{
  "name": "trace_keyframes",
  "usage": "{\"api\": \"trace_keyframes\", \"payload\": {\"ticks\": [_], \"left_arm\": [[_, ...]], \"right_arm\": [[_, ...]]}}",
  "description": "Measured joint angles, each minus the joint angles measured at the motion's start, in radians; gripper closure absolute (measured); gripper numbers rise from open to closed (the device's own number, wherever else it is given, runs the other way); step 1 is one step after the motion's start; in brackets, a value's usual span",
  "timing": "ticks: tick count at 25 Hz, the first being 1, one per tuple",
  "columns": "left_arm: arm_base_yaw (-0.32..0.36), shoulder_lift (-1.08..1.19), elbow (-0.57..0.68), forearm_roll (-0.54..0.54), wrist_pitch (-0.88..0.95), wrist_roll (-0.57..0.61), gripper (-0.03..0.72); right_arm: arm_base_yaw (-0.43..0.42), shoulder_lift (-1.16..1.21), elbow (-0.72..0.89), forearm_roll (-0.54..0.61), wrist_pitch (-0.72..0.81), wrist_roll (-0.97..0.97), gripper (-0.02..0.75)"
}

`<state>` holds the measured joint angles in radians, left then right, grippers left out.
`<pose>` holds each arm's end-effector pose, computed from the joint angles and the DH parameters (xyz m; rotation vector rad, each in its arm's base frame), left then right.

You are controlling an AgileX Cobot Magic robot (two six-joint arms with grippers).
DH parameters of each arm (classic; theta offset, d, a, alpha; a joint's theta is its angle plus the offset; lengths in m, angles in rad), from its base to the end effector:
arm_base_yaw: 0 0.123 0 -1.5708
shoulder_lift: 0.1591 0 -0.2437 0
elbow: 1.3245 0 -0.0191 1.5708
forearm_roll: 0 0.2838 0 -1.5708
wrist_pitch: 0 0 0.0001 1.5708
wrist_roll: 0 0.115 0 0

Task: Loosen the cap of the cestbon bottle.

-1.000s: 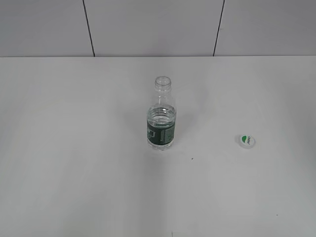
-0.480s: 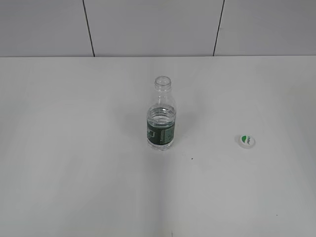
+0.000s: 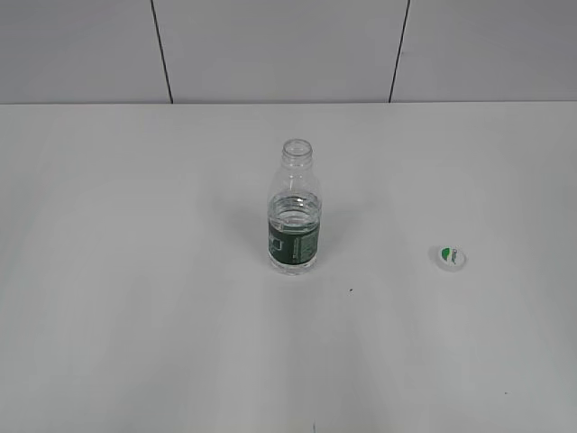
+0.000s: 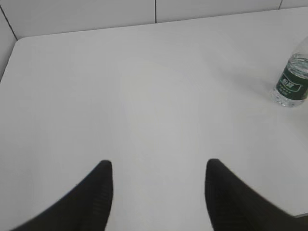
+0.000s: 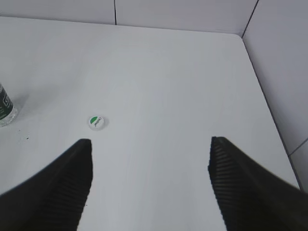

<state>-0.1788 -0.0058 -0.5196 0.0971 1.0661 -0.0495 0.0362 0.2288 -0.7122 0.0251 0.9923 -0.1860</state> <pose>0.0838 -0.0052 0.2889 0.1243 2.0168 -0.0290 0.1076 0.0063 0.3374 -0.2208 1.9806 -0.0668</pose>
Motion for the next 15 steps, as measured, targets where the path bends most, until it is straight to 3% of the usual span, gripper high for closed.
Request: {"api": "trace_keyframes", "payload": {"ticks": [7, 15], "left_arm": [[0.000, 0.000, 0.000, 0.000, 0.001, 0.000, 0.308], [0.000, 0.000, 0.001, 0.000, 0.002, 0.002, 0.308]], "right_arm": [[0.000, -0.224, 0.080, 0.002, 0.121, 0.000, 0.162], [0.000, -0.235, 0.164, 0.006, 0.164, -0.001, 0.162]]}}
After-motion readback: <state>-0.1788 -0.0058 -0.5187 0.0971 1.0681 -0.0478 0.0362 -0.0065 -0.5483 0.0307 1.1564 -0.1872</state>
